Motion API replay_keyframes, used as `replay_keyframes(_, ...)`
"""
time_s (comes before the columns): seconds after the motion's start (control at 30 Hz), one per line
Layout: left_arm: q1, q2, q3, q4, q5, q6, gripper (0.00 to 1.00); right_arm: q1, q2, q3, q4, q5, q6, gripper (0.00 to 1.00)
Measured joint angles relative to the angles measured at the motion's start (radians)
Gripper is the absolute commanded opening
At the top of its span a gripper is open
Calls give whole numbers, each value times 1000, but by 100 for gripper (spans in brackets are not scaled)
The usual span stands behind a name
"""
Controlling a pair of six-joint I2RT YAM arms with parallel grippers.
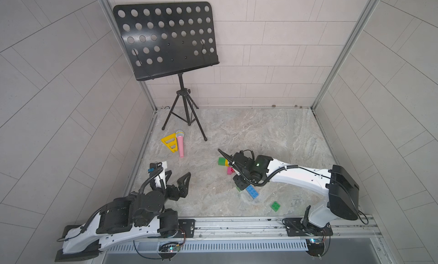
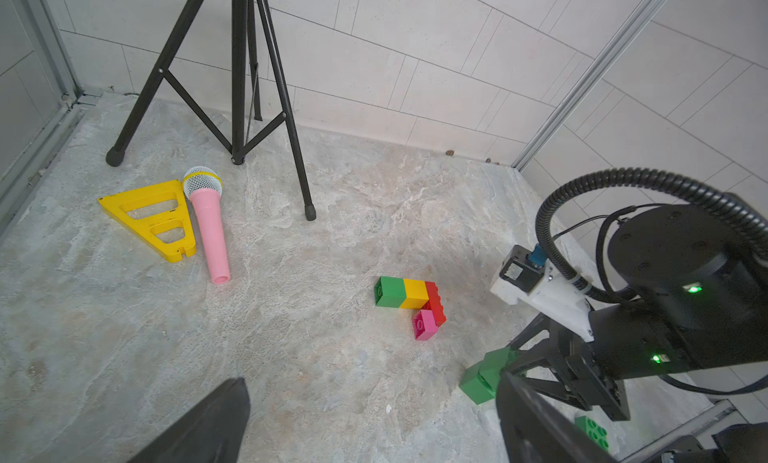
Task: Assemble the letter r with lego
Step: Assemble the lego brick with the lego brick.
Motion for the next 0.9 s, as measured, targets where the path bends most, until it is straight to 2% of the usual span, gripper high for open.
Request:
replay_keyframes(0.17,0,45,-2,22,11,13,100,0,23,13,-6,13,-10,0)
replay_keyframes(0.5,0,255,-2,60,87,64,100,0,40,23,-26,11,-42,0)
replay_keyframes(0.9,0,227,-2,72,113,89,100,2,50,34,-37,6,-55,0)
